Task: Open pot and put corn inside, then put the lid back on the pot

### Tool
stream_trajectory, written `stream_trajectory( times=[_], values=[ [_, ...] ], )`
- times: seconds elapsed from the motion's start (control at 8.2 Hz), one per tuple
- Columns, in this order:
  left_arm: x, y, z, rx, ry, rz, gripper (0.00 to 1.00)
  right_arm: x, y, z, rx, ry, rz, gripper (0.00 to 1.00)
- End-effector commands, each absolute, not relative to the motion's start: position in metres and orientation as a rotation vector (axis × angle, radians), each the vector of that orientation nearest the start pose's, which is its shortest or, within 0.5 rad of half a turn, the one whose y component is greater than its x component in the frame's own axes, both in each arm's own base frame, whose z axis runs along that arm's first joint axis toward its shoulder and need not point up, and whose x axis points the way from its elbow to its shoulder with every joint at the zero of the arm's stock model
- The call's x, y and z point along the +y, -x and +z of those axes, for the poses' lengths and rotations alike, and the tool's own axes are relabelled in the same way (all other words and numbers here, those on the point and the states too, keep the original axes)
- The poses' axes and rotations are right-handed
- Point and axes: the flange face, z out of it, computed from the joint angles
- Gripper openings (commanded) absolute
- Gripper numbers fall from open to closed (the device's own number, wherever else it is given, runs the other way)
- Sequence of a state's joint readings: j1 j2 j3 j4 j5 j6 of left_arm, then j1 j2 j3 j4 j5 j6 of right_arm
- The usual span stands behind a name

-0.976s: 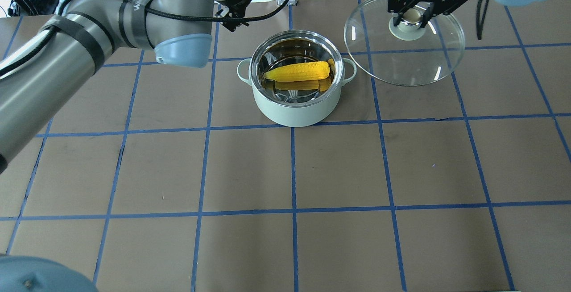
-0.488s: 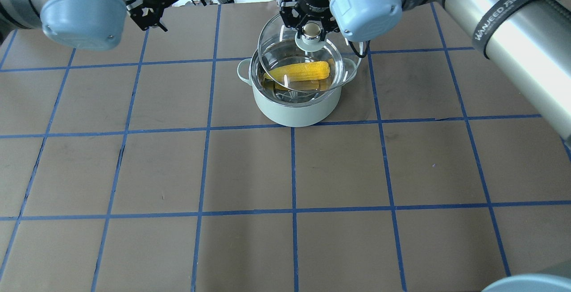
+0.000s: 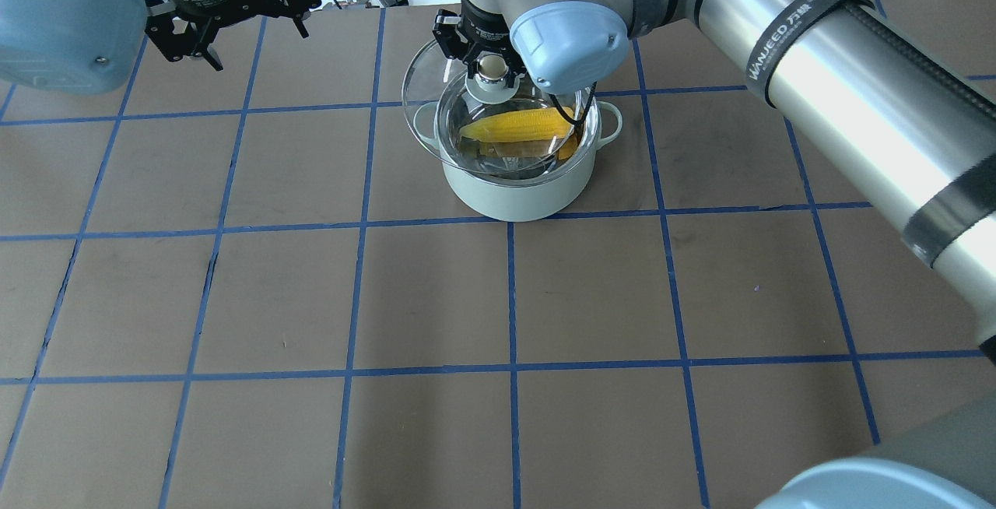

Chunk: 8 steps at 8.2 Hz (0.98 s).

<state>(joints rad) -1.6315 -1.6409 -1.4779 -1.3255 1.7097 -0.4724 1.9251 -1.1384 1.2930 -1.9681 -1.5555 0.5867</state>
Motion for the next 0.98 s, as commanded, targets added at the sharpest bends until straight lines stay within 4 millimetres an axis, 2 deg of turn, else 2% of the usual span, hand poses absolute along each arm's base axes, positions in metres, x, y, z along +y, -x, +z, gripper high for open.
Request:
stream_trajectory(
  times=[0.0, 0.37, 0.61, 0.85],
  values=[
    [-0.524, 0.153, 0.536, 2.984, 0.639, -0.436, 1.0, -0.619, -0.373, 0.392, 3.0, -0.265, -0.336, 0.26],
    [-0.521, 0.154, 0.54, 2.996, 0.643, -0.445, 1.0, -0.629, -0.348, 0.387, 3.084, -0.071, -0.302, 0.27],
    [-0.518, 0.154, 0.544, 2.996, 0.641, -0.455, 1.0, -0.636, -0.33, 0.379, 3.078, -0.111, -0.245, 0.27],
    [-0.519, 0.154, 0.542, 2.991, 0.636, -0.447, 1.0, -0.635, -0.33, 0.381, 3.071, -0.167, -0.237, 0.27]
  ],
)
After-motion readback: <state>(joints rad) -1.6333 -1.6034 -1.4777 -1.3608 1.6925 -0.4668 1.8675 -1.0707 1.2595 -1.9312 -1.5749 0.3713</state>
